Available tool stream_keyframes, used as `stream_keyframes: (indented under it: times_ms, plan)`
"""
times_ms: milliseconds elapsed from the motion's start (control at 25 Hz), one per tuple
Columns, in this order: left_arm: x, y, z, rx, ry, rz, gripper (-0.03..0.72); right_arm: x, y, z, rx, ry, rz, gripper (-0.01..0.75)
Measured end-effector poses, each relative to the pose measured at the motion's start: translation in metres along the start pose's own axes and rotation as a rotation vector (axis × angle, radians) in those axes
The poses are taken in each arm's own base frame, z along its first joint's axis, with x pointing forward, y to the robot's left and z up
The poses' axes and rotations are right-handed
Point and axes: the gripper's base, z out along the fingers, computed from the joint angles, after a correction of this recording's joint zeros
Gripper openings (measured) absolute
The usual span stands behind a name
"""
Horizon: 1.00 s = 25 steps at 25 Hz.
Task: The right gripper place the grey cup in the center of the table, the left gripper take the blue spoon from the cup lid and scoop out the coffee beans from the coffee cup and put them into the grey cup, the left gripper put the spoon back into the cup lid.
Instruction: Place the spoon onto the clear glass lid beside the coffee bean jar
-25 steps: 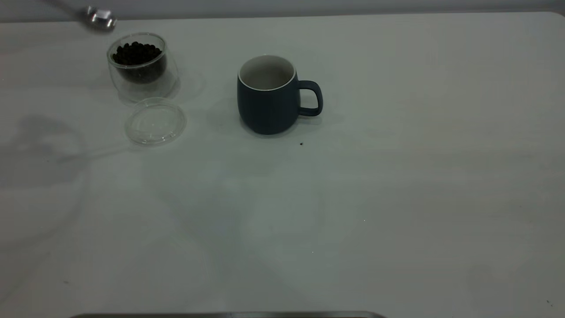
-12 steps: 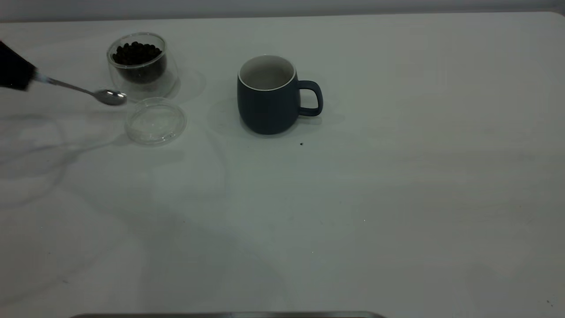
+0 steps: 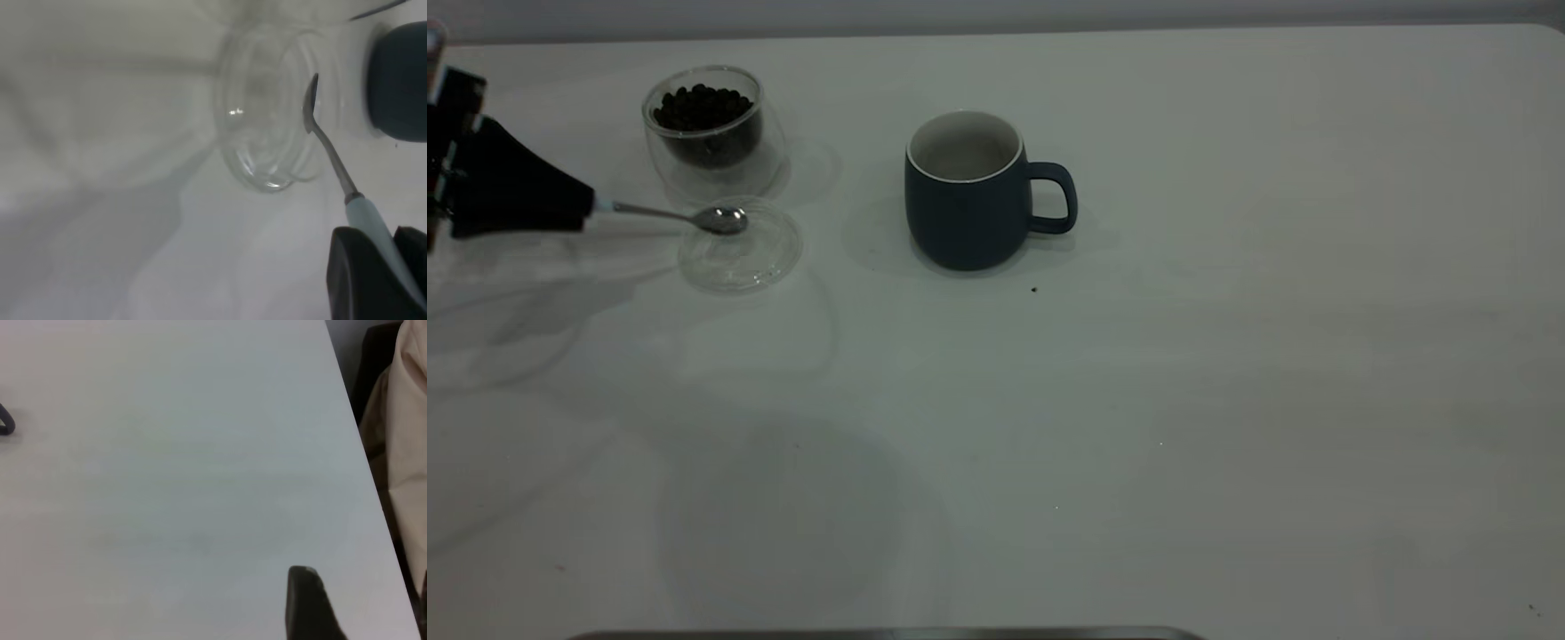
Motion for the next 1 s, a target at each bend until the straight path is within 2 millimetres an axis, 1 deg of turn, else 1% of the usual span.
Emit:
stream_keyframes:
  times_ms: [200, 400, 600, 920, 1000]
  plan:
    - [0.007, 0.013, 0.017, 0.026, -0.004, -0.063, 0.126, 0.000, 0.000, 0.000, 0.000, 0.000, 0.000, 0.362]
    - [0.010, 0.013, 0.033, 0.056, -0.009, -0.077, 0.126, 0.000, 0.000, 0.000, 0.000, 0.000, 0.000, 0.362]
    - [0.007, 0.014, 0.036, 0.063, -0.058, -0.071, 0.126, 0.000, 0.000, 0.000, 0.000, 0.000, 0.000, 0.362]
    - [0.006, 0.015, 0.036, 0.050, -0.066, -0.067, 0.126, 0.000, 0.000, 0.000, 0.000, 0.000, 0.000, 0.362]
    - [0.006, 0.015, 0.036, 0.050, -0.066, -0.067, 0.138, 0.000, 0.000, 0.000, 0.000, 0.000, 0.000, 0.362]
